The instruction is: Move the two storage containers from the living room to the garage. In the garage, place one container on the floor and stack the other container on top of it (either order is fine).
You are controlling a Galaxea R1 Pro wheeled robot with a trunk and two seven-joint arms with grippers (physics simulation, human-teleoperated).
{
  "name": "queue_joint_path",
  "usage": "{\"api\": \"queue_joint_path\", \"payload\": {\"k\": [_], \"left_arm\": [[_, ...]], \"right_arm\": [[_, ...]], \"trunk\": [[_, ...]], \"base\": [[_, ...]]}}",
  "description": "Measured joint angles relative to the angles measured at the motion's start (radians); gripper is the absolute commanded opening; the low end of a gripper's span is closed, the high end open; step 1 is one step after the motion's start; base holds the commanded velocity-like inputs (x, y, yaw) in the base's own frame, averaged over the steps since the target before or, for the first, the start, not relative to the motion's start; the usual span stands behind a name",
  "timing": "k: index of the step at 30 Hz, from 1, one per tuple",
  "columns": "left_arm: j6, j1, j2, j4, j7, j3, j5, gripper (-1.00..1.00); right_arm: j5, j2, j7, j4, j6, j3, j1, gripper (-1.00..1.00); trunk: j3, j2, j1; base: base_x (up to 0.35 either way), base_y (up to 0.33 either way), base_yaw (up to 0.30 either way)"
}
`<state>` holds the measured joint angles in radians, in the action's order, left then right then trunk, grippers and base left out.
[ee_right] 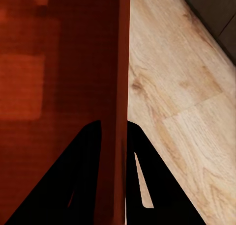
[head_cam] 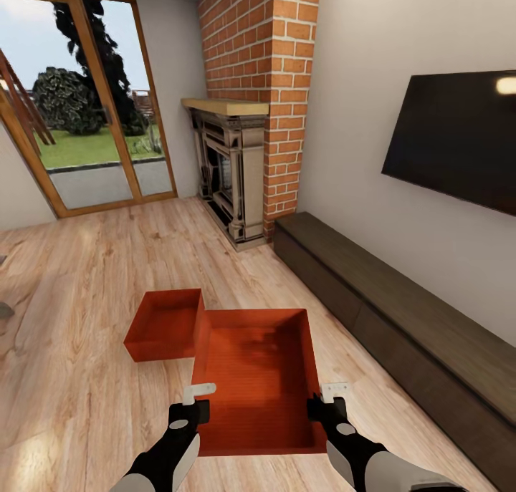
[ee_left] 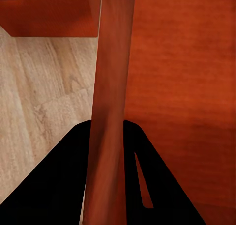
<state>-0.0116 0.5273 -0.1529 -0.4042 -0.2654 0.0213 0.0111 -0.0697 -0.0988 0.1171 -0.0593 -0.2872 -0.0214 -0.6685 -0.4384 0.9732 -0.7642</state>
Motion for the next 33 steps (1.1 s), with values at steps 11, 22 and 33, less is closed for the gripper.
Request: {"api": "queue_joint_path", "payload": {"k": [11, 22, 33], "left_arm": [[0.002, 0.000, 0.000, 0.000, 0.000, 0.000, 0.000, -1.00], [0.005, 0.000, 0.001, 0.001, 0.000, -0.001, -0.002, -1.00], [0.004, 0.001, 0.001, 0.002, 0.000, 0.000, 0.001, -1.00]], "right_arm": [[0.005, -0.001, 0.002, 0.000, -0.002, -0.004, 0.000, -1.00], [0.005, -0.001, 0.002, -0.001, -0.003, -0.005, 0.000, -1.00], [0.004, -0.001, 0.002, -0.001, -0.003, -0.004, 0.000, -1.00]], "trunk": [[0.005, 0.000, 0.000], [0.022, 0.000, 0.000], [0.040, 0.000, 0.000]], "base": [[0.000, 0.000, 0.000], [0.000, 0.000, 0.000], [0.000, 0.000, 0.000]]}}
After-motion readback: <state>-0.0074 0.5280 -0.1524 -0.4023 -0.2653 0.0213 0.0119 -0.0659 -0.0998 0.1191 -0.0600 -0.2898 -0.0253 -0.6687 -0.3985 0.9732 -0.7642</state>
